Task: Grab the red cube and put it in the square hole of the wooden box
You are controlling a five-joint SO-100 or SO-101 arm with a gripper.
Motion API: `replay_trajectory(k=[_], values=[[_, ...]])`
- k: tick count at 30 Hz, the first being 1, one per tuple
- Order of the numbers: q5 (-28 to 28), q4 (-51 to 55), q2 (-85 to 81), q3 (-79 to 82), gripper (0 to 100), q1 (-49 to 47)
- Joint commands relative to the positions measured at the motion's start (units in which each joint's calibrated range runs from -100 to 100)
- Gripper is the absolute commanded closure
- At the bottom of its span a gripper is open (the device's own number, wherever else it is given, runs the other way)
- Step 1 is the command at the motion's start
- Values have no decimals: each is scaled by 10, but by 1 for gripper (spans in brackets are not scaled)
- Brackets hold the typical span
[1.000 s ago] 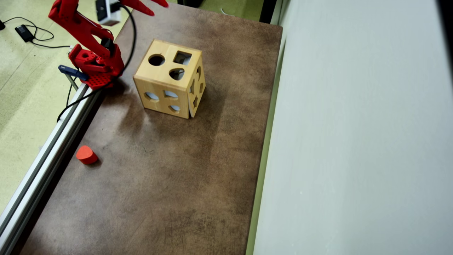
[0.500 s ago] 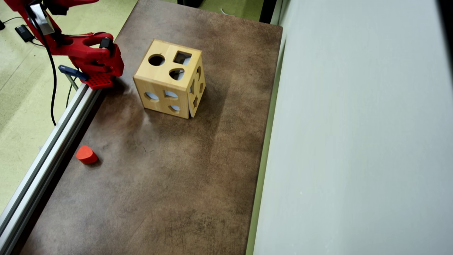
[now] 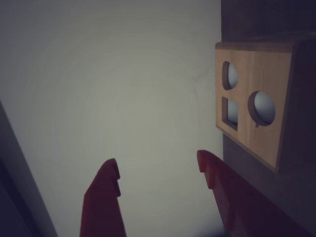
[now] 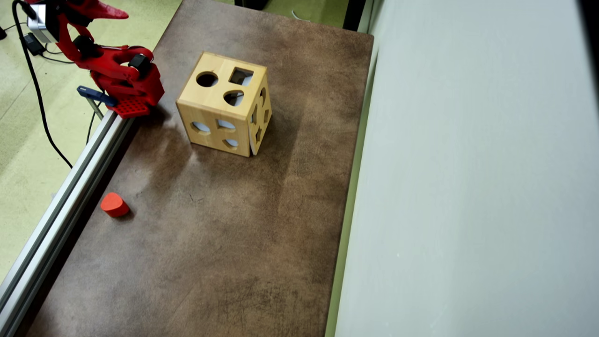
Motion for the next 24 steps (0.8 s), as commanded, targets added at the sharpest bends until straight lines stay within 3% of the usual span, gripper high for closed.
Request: replay_trajectory(k=[1,5,24], values=[[12,4,2,21,84,-1],[18,6,2,27,100,-4],[16,4,-2,35,98,1]])
